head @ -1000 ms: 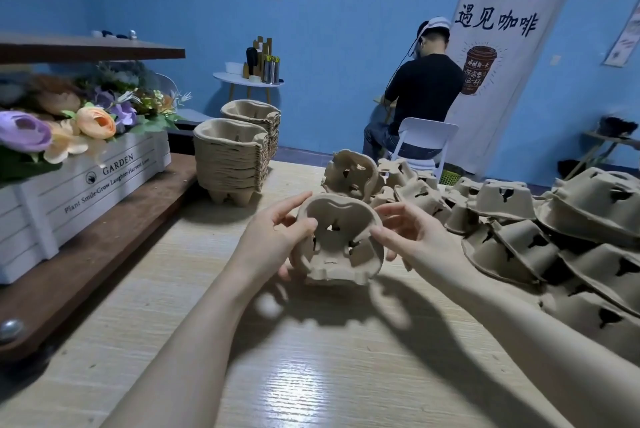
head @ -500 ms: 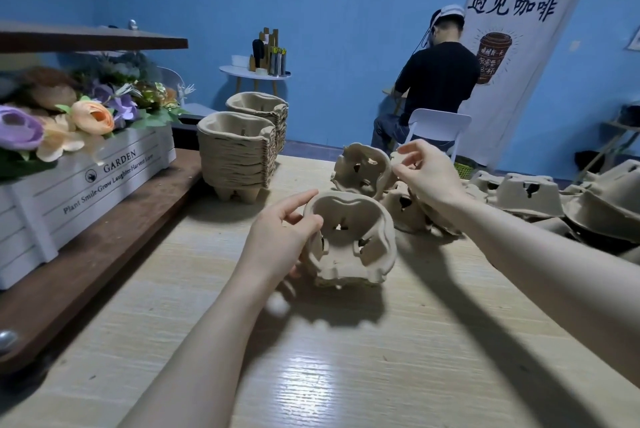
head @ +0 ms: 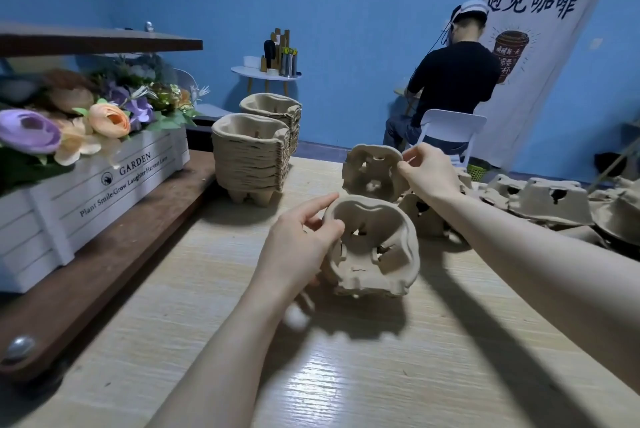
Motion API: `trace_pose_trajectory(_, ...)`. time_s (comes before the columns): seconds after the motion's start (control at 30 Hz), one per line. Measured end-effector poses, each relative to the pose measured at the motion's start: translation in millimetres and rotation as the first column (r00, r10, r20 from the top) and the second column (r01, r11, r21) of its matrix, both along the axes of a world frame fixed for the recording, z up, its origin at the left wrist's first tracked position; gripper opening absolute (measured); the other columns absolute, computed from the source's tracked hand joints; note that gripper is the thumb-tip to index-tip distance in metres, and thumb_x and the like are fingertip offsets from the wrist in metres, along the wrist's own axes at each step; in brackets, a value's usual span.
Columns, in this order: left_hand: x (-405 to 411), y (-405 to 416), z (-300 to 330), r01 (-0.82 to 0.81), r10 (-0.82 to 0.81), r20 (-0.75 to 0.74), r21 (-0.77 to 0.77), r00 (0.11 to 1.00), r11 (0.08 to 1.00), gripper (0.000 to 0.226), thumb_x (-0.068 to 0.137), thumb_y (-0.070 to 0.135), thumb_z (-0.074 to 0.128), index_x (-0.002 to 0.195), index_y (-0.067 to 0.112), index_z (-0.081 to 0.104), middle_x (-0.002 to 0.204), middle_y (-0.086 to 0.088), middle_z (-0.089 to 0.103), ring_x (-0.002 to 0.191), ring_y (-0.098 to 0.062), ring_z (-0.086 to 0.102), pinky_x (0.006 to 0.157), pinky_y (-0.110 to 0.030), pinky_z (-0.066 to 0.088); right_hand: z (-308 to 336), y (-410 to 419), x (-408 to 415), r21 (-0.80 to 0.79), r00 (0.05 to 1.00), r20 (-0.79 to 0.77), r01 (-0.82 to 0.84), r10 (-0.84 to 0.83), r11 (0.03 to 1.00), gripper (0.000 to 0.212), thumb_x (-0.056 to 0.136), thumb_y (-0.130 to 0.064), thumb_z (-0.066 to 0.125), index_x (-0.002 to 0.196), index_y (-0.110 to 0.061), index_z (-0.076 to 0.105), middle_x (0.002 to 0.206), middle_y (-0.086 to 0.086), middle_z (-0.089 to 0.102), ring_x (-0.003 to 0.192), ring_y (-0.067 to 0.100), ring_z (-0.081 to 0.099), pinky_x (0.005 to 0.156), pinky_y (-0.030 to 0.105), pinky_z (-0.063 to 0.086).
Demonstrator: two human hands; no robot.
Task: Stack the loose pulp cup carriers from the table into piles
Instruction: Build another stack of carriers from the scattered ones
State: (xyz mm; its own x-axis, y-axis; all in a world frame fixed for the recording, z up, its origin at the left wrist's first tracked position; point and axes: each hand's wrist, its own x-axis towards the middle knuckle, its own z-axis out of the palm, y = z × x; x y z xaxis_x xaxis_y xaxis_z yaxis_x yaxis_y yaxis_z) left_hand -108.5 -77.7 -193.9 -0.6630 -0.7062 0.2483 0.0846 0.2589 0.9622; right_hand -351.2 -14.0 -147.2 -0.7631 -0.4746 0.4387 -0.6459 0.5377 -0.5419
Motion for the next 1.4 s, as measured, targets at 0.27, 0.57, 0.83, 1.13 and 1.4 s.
trace_pose_trajectory(0.27, -2.6, 3.9, -0.1, 0.019, -0.018, -0.055, 0.02, 0.998, 1.0, 0.041, 0.091, 0.009, 0.065, 0.126, 0.032, 0.066, 0.061, 0.014, 0.051, 0.051, -0.016, 0.046, 0.037, -0.025, 0.042, 42.7, 50.5, 37.2, -0.399, 0.981, -0.081, -0.192, 0.174, 0.897, 0.011, 0.094, -0.015, 0.059, 0.104, -0.014, 0.064, 0.093, 0.003, 0.067, 0.083, 0.013, 0.061, 0.076, 0.026, 0.052)
trace_pose_trajectory(0.57, 1.3, 27.4, 10.2, 0.246, -0.235, -0.122, 0.09, 0.964, 0.965, 0.04, 0.092, 0.003, 0.064, 0.121, 0.032, 0.066, 0.078, -0.004, 0.047, 0.036, -0.011, 0.049, 0.032, -0.021, 0.043, 87.0, 110.9, 73.7, -0.437, 0.903, 0.036, -0.372, 0.429, 0.819, 0.017, 0.092, -0.003, 0.062, 0.105, -0.015, 0.066, 0.091, 0.002, 0.069, 0.074, -0.001, 0.063, 0.068, 0.014, 0.052)
trace_pose_trajectory(0.83, 2.1, 19.7, 7.8, 0.341, -0.326, -0.129, 0.111, 0.936, 0.934, 0.04, 0.092, 0.004, 0.063, 0.113, 0.038, 0.067, 0.078, -0.004, 0.048, 0.044, -0.012, 0.056, 0.033, -0.021, 0.044, 64.8, 109.5, 93.1, -0.127, 0.789, 0.188, -0.571, 0.585, 0.811, 0.016, 0.091, -0.016, 0.065, 0.103, -0.023, 0.073, 0.099, -0.001, 0.074, 0.086, 0.006, 0.066, 0.075, 0.019, 0.054)
trace_pose_trajectory(1.13, 3.3, 20.3, 8.2, 0.239, -0.238, -0.055, -0.001, 0.97, 0.971, 0.032, 0.104, 0.017, 0.047, 0.112, 0.044, 0.063, 0.07, -0.005, 0.063, 0.057, -0.03, 0.052, 0.033, -0.022, 0.04, 45.2, 77.5, 109.4, 0.093, 0.752, 0.133, -0.657, 0.645, 0.748, 0.019, 0.092, -0.012, 0.064, 0.104, -0.022, 0.074, 0.103, -0.008, 0.071, 0.094, 0.007, 0.062, 0.077, 0.013, 0.047)
trace_pose_trajectory(1.4, 3.7, 22.4, 10.3, 0.209, -0.211, -0.085, -0.035, 0.974, 0.977, 0.031, 0.106, 0.022, 0.04, 0.108, 0.036, 0.068, 0.063, 0.013, 0.064, 0.049, -0.011, 0.053, 0.035, -0.017, 0.039, 33.6, 86.4, 110.7, -0.052, 0.801, 0.073, -0.592, 0.594, 0.804, 0.019, 0.086, -0.014, 0.072, 0.105, -0.015, 0.072, 0.096, -0.006, 0.066, 0.083, 0.002, 0.054, 0.071, 0.008, 0.039)
